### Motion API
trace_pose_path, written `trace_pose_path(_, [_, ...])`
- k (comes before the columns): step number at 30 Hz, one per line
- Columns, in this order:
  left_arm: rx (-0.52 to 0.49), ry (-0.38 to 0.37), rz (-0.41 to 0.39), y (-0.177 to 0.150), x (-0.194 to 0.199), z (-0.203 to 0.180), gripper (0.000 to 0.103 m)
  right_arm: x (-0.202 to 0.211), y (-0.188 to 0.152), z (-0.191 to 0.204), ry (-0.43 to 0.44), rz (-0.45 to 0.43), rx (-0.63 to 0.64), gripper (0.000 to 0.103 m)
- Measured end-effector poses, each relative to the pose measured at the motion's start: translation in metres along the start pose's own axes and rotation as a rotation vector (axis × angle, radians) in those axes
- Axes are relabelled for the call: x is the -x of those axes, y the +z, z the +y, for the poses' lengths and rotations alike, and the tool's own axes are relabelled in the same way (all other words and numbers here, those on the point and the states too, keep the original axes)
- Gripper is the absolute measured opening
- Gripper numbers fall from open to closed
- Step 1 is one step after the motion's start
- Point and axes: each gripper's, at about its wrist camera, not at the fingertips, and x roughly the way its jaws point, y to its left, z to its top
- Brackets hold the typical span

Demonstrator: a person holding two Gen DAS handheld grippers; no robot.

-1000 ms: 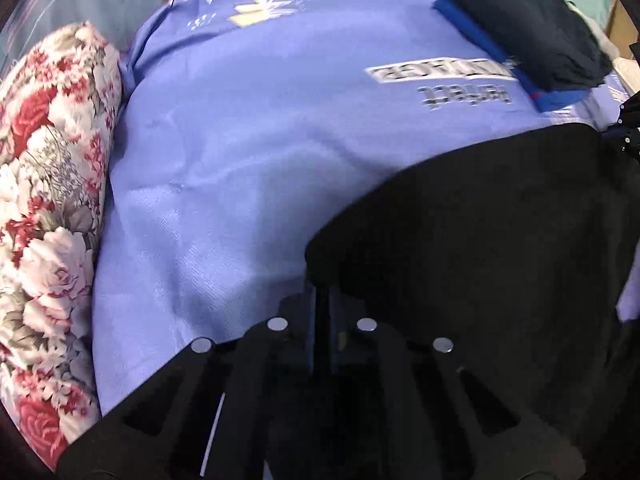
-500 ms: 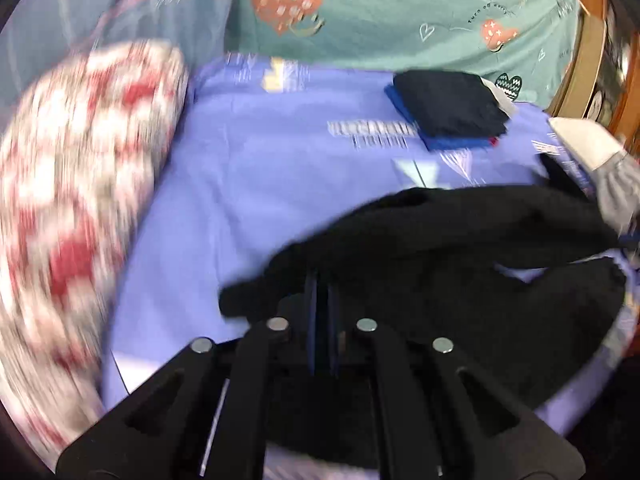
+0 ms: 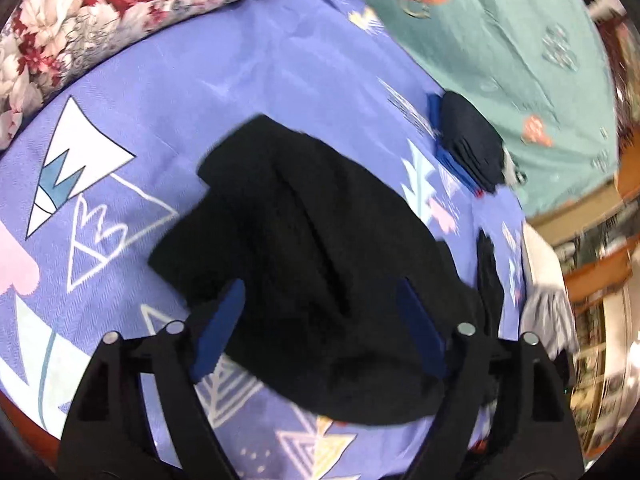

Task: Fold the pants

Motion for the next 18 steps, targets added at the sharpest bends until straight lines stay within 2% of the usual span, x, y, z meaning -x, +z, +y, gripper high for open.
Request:
trace_pose_path(3, [0.069,0.013,0.012,0.014,-0.012,0.007,0.081,0.012,0.001,-0.024,-0.055,-0.066,-0.120,0.000])
trace_pose_path(6, [0.081,0.033,0.051,0.022,-0.033,0.007,0.081,0.020,-0.006,-0.056,-0.027,-0.103,-0.262,0.000])
trace_pose_path(8, [0.101,0.049,0.064,0.027,-0.046,0.008,0.081,0.021,-0.008,-0.060,-0.010,-0.112,-0.280,0.000])
trace_pose_path(11, [0.135,0.046,0.057,0.038,-0.056,0.013,0.081,0.018,-0.004,-0.049,-0.015,-0.094,-0.231,0.002])
trace_pose_path(12, [0.154,0.048,0.050,0.043,-0.059,0.015,0.081,0.017,-0.002,-0.042,-0.024,-0.084,-0.200,0.009])
trace_pose_path(13, [0.168,0.043,0.049,0.046,-0.061,0.018,0.081,0.017,-0.002,-0.035,-0.023,-0.073,-0.170,0.028])
trace_pose_path(15, [0.186,0.035,0.043,0.051,-0.064,0.021,0.078,0.016,0.000,-0.024,-0.047,-0.057,-0.141,0.050])
trace_pose_path(16, [0.185,0.043,0.031,0.054,-0.065,0.020,0.071,0.016,0.002,-0.018,-0.053,-0.044,-0.136,0.051])
trace_pose_path(17, [0.182,0.044,0.026,0.054,-0.065,0.020,0.059,0.015,0.003,-0.015,-0.056,-0.032,-0.143,0.051])
trace_pose_path(18, [0.165,0.050,0.022,0.054,-0.065,0.017,0.038,0.016,0.005,-0.013,-0.067,-0.023,-0.153,0.054])
